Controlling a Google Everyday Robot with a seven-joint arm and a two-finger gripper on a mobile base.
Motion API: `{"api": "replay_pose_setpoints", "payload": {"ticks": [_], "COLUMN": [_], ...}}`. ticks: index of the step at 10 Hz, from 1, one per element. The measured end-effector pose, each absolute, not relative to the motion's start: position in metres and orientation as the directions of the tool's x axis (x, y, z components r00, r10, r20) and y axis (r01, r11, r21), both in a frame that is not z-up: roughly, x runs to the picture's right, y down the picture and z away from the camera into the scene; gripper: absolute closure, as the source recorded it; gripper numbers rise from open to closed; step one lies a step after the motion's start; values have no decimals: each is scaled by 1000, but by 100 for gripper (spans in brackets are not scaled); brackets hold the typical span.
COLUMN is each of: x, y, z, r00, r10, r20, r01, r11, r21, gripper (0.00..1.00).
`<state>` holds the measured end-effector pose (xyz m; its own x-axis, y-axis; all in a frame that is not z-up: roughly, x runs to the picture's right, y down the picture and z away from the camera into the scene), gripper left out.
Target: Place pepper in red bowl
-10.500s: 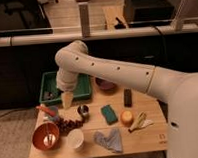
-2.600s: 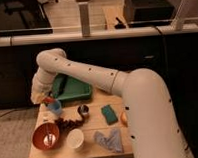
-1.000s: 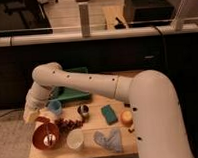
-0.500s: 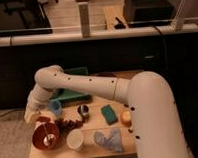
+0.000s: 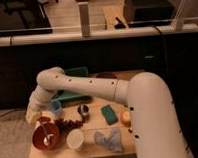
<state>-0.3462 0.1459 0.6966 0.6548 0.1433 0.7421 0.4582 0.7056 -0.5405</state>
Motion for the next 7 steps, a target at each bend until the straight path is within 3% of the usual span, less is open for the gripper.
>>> {"api": "replay_pose_setpoints", "payload": {"ticks": [7], "x": [-334], "y": [137], "z": [683], "r00": [682], "r10": [136], "r20": [719], "r01": [423], "r11": [729], "r21": [-538], "gripper": [100]}}
